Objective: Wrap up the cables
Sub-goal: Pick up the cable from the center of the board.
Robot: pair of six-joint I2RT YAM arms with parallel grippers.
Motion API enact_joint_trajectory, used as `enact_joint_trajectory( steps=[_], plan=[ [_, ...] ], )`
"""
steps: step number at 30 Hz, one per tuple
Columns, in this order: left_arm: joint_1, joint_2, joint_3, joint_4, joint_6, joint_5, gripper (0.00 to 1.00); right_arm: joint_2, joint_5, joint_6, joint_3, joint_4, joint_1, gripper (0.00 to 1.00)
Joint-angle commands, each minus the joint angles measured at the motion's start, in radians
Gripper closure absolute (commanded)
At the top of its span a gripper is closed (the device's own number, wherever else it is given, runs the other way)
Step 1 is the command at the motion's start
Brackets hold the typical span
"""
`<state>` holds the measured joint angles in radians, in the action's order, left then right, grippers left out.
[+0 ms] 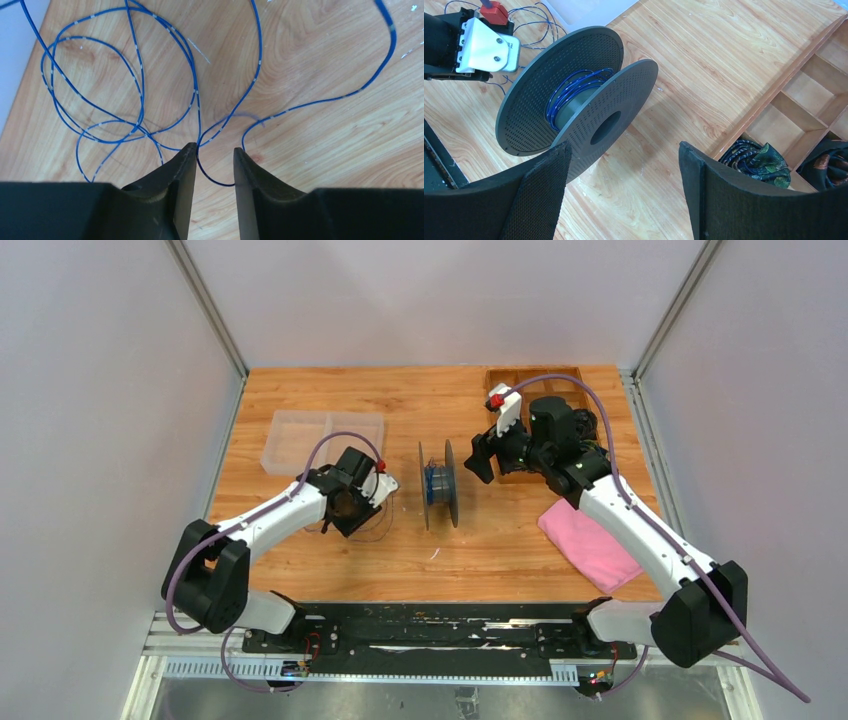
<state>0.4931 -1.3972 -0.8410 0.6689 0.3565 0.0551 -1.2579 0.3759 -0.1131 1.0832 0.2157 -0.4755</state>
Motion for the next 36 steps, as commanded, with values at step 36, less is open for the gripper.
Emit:
enact_joint_trajectory(
  steps=[36],
  plan=[
    [-0.044,0.100,-0.698,0.239,-0.012,-0.220,1.00,-0.147,0.188,0.136,0.315,0.074,-0.075,0.23]
  ],
)
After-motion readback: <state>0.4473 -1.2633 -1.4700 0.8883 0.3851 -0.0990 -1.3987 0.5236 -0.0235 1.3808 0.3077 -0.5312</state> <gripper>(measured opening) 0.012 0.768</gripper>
